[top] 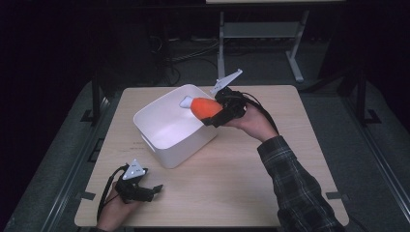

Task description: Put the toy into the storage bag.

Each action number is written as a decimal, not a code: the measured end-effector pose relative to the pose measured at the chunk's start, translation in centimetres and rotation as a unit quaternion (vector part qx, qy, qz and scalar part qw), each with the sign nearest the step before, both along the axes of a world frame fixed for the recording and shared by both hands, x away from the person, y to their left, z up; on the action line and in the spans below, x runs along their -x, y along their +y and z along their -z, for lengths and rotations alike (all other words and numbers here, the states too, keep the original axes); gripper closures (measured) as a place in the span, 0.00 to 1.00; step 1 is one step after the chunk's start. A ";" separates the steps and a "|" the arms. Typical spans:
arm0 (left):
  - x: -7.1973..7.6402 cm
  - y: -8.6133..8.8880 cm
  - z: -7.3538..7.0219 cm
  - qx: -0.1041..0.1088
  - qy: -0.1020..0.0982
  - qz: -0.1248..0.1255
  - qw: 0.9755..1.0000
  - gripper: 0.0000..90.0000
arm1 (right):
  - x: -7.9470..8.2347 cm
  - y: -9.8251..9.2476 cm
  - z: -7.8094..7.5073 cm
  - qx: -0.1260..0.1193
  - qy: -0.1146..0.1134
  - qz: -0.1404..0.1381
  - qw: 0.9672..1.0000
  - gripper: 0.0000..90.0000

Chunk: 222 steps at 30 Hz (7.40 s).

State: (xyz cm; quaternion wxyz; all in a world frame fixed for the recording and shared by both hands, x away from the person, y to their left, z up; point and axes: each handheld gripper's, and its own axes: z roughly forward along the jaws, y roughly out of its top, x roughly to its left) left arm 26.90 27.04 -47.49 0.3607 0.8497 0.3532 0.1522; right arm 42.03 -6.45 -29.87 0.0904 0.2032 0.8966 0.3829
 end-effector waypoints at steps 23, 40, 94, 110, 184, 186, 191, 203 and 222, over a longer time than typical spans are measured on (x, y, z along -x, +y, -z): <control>0.0 0.0 0.0 -0.002 0.001 0.002 1.000 0.14 | -1.3 4.4 -0.4 0.004 0.002 -0.037 0.999 0.23; 0.0 0.0 0.0 -0.001 0.001 0.002 1.000 0.14 | -2.1 8.8 0.0 0.011 0.004 -0.076 0.997 0.22; 0.0 0.0 0.0 -0.001 0.001 0.001 1.000 0.14 | -3.2 14.6 3.4 0.045 0.026 -0.106 0.993 0.18; 0.0 0.0 0.0 0.000 0.001 0.001 1.000 0.14 | -2.0 10.6 0.9 0.030 0.008 -0.086 0.996 0.18; -0.1 0.0 0.0 -0.001 0.000 0.002 1.000 0.14 | 5.9 -8.0 7.5 -0.036 0.007 0.085 0.996 0.02; -0.1 0.0 0.0 -0.001 0.000 0.002 1.000 0.14 | 6.1 -8.2 7.8 -0.036 0.008 0.086 0.996 0.02; 0.0 0.0 0.0 0.000 0.001 0.001 1.000 0.14 | 6.8 -9.1 9.3 -0.036 0.017 0.093 0.995 0.02; 0.0 0.0 0.0 -0.002 0.001 0.002 1.000 0.14 | 8.6 -11.2 11.9 -0.040 0.027 0.116 0.992 0.02; -0.1 0.0 0.0 -0.002 0.000 0.003 1.000 0.14 | 11.3 -14.3 14.7 -0.034 0.035 0.164 0.985 0.02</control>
